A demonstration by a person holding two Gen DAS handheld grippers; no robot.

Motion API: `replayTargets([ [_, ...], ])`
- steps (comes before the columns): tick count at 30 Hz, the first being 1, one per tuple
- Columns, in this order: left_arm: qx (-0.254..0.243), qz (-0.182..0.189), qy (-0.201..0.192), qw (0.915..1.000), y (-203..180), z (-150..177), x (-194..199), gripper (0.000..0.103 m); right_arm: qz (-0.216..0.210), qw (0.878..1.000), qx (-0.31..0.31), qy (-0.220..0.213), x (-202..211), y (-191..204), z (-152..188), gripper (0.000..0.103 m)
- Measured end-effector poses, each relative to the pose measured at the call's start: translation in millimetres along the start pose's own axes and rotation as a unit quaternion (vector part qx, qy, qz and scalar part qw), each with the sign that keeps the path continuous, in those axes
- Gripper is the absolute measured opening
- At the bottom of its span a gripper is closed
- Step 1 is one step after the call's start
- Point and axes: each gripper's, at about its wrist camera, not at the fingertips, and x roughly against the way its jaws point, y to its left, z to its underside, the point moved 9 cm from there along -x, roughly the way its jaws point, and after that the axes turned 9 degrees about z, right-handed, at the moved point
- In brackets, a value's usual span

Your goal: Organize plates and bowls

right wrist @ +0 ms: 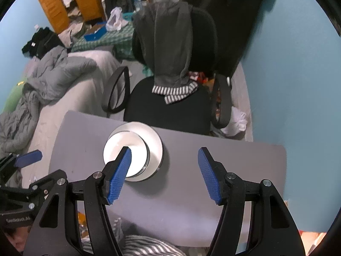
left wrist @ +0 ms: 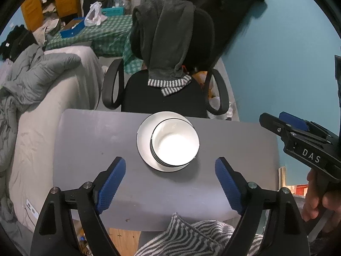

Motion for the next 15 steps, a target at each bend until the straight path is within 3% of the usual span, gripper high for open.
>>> replayTargets([
  [10,0.003,0.013,-0.009,0.9999,-13.7,2.2,15.5,0.089,0.011,1.000,-0.013,-0.014,18.9,-9.7,11.2,0.064],
  [15,-0.005,0.001,-0.012,0.9999,-16.3,2.9,18.2,0.089,0.022,1.000,-0.011,-0.017,22.2,-12.6,14.4,0.064],
])
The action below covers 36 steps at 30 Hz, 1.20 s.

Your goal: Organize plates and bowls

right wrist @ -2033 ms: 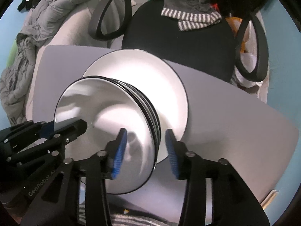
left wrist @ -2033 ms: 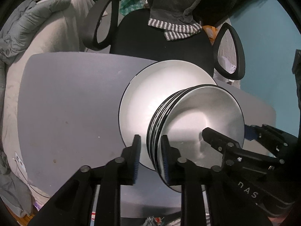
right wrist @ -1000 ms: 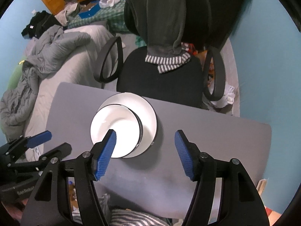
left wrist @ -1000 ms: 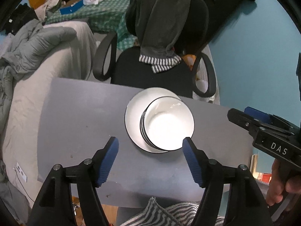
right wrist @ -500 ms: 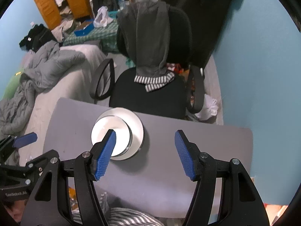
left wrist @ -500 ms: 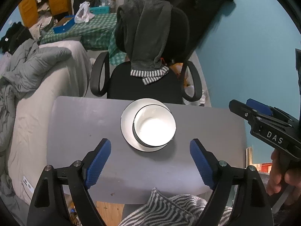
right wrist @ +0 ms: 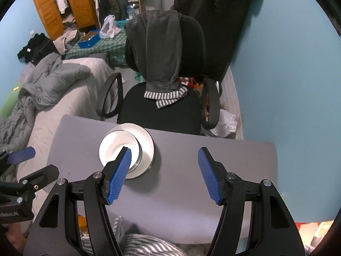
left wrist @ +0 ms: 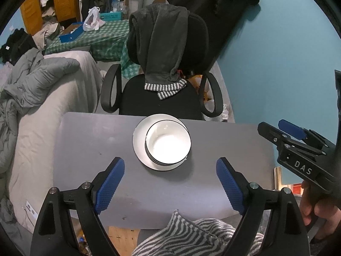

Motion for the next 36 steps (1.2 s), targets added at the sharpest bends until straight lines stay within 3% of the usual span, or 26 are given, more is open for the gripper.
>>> replayTargets([
  [7,0.003,-0.008,-0.001,1.0000,2.8,1.7,-2.1,0.089,-0.007,1.000,-0.002,-0.002,2.3,2.2,0.3,0.064],
  [18,0.010,0.000,-0.047,0.9989,1.8,-2.3,18.5,0.089,-0.009,1.000,0.001,-0.010,8.8,4.0,0.5,0.064],
  [36,-0.001,-0.021,-0.055,0.9983,2.6,4.2,31.1,0.089,-0.012,1.000,0.008,-0.018,17.8,13.0,-0.3,0.064],
])
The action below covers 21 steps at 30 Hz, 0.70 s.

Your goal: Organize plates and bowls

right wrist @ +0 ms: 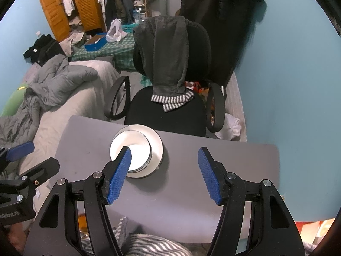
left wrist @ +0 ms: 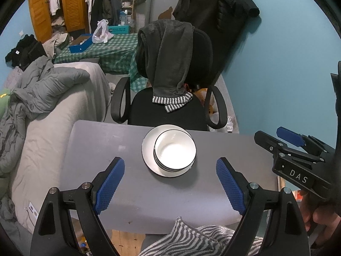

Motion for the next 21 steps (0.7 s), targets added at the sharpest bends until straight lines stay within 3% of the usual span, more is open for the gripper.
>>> replayTargets([
  [21,-0.029,0.000,-0.001,0.9996,-8.8,-3.8,2.1,0.095,-0.001,1.000,0.004,0.000,2.2,8.0,1.0,0.064],
])
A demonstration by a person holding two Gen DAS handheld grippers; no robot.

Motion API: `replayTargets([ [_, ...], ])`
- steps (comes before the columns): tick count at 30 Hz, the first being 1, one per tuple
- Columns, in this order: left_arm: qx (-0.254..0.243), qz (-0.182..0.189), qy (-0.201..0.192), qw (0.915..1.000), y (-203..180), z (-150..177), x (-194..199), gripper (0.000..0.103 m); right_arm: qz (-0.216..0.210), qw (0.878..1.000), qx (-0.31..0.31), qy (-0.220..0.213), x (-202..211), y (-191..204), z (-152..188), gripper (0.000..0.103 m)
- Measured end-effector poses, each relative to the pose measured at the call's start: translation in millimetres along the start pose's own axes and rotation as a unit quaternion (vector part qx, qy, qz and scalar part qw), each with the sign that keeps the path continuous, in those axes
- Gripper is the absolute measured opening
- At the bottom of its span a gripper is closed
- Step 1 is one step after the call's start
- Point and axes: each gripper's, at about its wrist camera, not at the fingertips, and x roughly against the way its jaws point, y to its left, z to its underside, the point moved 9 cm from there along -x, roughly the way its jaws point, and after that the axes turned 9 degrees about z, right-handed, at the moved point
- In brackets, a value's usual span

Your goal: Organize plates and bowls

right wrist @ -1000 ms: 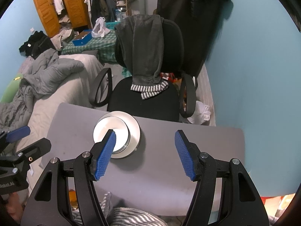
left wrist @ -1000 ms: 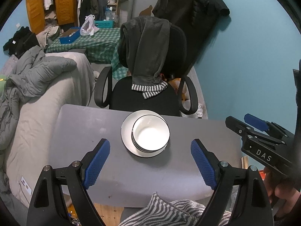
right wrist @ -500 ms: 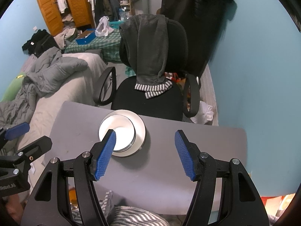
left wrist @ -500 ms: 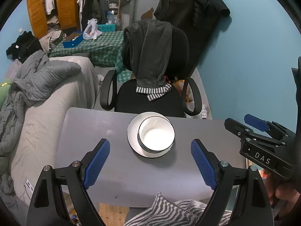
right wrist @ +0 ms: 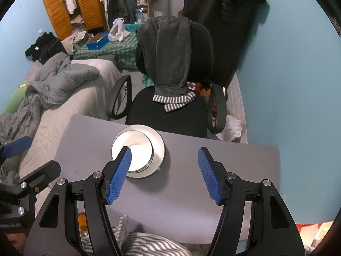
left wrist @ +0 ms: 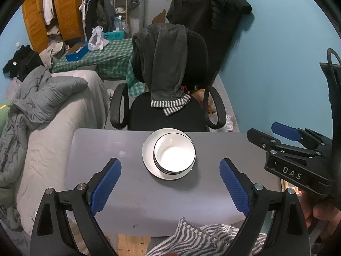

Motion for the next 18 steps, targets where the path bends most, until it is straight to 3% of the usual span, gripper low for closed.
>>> replayTargets([
  [18,0.020,-0.002,0.009,0.9998,7.3,-6.5,-8.0,0.095,-0.001,1.000,0.000,0.005,-5.5,-0.7,0.9,0.064],
])
